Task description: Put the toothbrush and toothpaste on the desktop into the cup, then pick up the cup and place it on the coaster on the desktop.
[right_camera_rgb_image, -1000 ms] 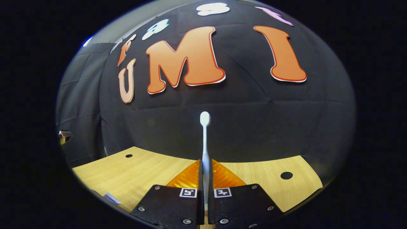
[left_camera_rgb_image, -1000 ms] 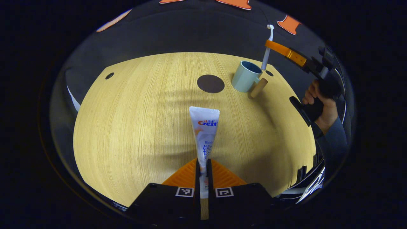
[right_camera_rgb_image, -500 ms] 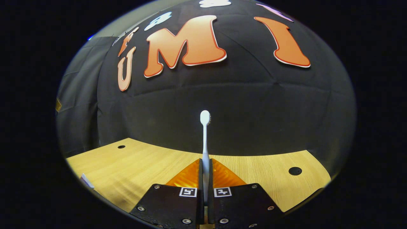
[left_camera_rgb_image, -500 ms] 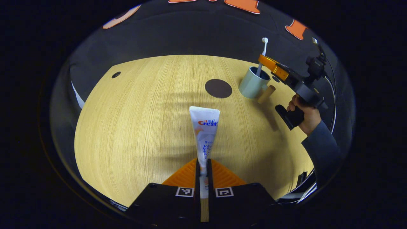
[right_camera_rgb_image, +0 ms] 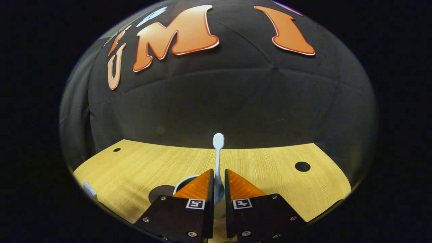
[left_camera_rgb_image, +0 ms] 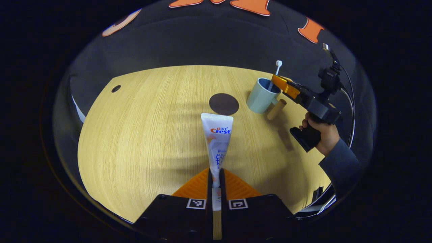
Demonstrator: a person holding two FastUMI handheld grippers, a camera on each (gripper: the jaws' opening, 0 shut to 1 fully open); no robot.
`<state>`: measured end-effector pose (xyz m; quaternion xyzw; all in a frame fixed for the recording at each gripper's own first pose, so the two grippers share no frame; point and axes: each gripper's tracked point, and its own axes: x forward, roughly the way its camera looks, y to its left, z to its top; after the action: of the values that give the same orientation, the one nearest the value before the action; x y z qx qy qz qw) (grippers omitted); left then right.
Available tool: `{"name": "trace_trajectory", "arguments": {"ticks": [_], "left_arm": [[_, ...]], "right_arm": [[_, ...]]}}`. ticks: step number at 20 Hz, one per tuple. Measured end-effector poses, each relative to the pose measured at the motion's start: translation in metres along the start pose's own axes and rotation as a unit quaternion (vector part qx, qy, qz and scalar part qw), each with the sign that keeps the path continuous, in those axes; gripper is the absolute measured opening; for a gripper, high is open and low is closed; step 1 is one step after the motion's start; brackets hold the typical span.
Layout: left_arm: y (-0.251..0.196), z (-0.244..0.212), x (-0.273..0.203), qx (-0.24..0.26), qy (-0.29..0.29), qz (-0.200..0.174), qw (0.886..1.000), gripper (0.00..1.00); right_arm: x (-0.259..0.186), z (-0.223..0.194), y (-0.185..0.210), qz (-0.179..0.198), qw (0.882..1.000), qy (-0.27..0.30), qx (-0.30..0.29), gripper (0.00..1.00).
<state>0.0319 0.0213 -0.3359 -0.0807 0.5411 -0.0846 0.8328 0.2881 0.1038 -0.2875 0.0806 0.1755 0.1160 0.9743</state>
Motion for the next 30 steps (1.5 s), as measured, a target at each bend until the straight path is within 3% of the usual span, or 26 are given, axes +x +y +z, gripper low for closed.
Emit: {"name": "trace_trajectory", "arguments": {"ticks": [4,6,7,9,10,11,13,15,18,19,20,25,30], "left_arm": [[0.013,0.046,0.013,0.005,-0.051,-0.008,0.999,0.10],[0.016,0.075,0.014,0.007,-0.083,-0.012,0.996,0.10],[0.016,0.092,0.012,0.007,-0.100,-0.016,0.995,0.10],[0.017,0.128,0.011,0.006,-0.137,-0.024,0.990,0.10],[0.018,0.147,0.011,0.005,-0.158,-0.027,0.987,0.10],[0.018,0.165,0.011,0.005,-0.177,-0.030,0.984,0.10],[0.018,0.206,0.009,0.002,-0.218,-0.038,0.975,0.10],[0.026,0.227,0.001,-0.003,-0.261,-0.047,0.964,0.10],[0.000,0.265,0.025,-0.008,-0.299,-0.052,0.953,0.10],[-0.006,0.275,0.025,-0.010,-0.312,-0.057,0.948,0.12],[-0.012,0.279,0.028,-0.011,-0.324,-0.061,0.944,0.10],[-0.033,0.307,0.043,-0.017,-0.381,-0.079,0.921,0.12],[-0.048,0.308,0.063,-0.002,-0.417,-0.067,0.907,0.10]], "right_arm": [[-0.029,0.011,-0.012,-0.003,1.000,0.009,-0.016,0.24],[-0.045,0.015,-0.016,0.002,1.000,0.015,-0.019,0.41],[-0.054,0.016,-0.017,0.006,1.000,0.019,-0.020,0.57],[-0.070,0.016,-0.018,0.011,0.999,0.027,-0.022,0.68],[-0.079,0.014,-0.019,0.011,0.999,0.034,-0.021,0.68],[-0.087,0.011,-0.015,0.017,0.999,0.042,-0.017,0.80],[-0.102,0.004,-0.008,0.023,0.998,0.050,-0.022,0.87],[-0.116,-0.003,-0.004,0.023,0.997,0.060,-0.033,0.92],[-0.132,-0.014,0.003,0.034,0.996,0.075,-0.039,0.94],[-0.136,-0.016,0.005,0.036,0.996,0.076,-0.040,0.90],[-0.139,-0.019,0.004,0.036,0.996,0.077,-0.040,0.95],[-0.154,-0.030,-0.011,0.028,0.997,0.073,-0.026,0.96],[-0.155,-0.037,-0.037,0.016,0.997,0.074,-0.004,0.96]]}}
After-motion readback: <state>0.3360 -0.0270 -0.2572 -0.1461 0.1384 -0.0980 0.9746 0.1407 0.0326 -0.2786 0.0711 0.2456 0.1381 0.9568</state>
